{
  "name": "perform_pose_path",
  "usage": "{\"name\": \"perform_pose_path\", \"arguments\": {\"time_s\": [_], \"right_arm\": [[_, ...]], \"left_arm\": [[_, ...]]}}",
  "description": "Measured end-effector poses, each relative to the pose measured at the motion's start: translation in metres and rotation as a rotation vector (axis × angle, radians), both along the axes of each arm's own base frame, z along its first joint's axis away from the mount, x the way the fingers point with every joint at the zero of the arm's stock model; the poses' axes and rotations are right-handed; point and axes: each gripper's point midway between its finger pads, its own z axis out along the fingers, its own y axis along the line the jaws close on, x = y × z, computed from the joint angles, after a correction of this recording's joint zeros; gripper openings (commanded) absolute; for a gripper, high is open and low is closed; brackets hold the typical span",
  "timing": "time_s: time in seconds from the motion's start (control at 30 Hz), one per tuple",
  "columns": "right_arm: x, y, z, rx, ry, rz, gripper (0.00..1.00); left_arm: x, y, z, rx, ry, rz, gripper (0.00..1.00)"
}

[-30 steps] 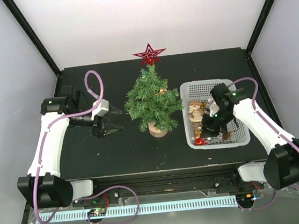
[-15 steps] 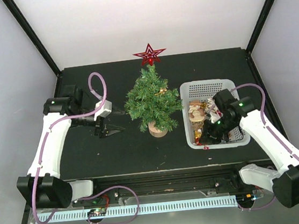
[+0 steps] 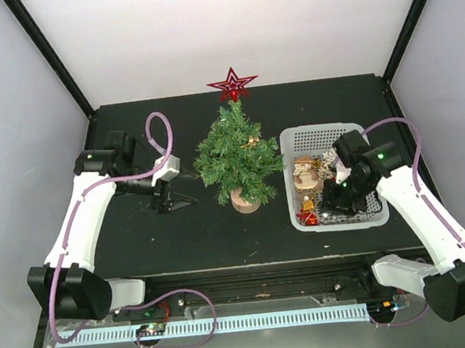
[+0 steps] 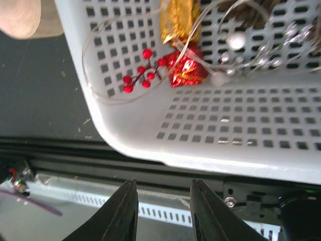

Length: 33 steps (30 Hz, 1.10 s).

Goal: Decorate the small christmas tree

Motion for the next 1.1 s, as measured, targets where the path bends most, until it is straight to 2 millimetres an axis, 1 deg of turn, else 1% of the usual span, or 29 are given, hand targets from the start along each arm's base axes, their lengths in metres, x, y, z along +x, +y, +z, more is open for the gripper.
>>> {"name": "perform_pose_path", "arguments": {"time_s": [0.07, 0.17, 0.3, 0.43, 0.5, 0.53, 0.67, 0.73, 0.8, 0.9, 1.0, 1.1], "right_arm": [[0.009, -0.007, 0.0, -0.05, -0.022, -0.013, 0.31], [0.025, -0.013, -0.006, -0.113, -0.034, -0.039, 0.31], [0.064, -0.022, -0.021, -0.181, -0.066, -0.105, 0.28], [0.109, -0.028, -0.045, -0.19, -0.081, -0.195, 0.25], [0.131, -0.027, -0.061, -0.181, -0.085, -0.225, 0.24], [0.141, -0.024, -0.071, -0.171, -0.083, -0.237, 0.24], [0.17, -0.012, -0.098, -0.125, -0.075, -0.249, 0.26], [0.182, -0.007, -0.103, -0.108, -0.08, -0.255, 0.29], [0.195, -0.004, -0.104, -0.096, -0.099, -0.261, 0.3], [0.214, -0.001, -0.101, -0.082, -0.132, -0.267, 0.3], [0.225, -0.002, -0.102, -0.077, -0.149, -0.277, 0.3], [0.231, -0.005, -0.107, -0.08, -0.144, -0.284, 0.3]], "left_arm": [[0.002, 0.0, -0.001, 0.0, 0.004, 0.006, 0.77], [0.009, 0.0, -0.005, 0.009, 0.021, 0.035, 0.77], [0.03, 0.001, -0.009, 0.036, 0.034, 0.113, 0.77], [0.057, 0.007, -0.01, 0.041, 0.051, 0.222, 0.77], [0.072, 0.013, -0.012, 0.034, 0.073, 0.283, 0.77], [0.082, 0.019, -0.012, 0.024, 0.086, 0.326, 0.77], [0.108, 0.04, -0.013, -0.007, 0.126, 0.438, 0.77], [0.117, 0.048, -0.015, -0.02, 0.146, 0.478, 0.77], [0.122, 0.052, -0.017, -0.028, 0.162, 0.501, 0.77], [0.124, 0.053, -0.019, -0.036, 0.177, 0.511, 0.77], [0.124, 0.053, -0.021, -0.042, 0.192, 0.515, 0.77], [0.125, 0.052, -0.021, -0.048, 0.195, 0.515, 0.77]]}}
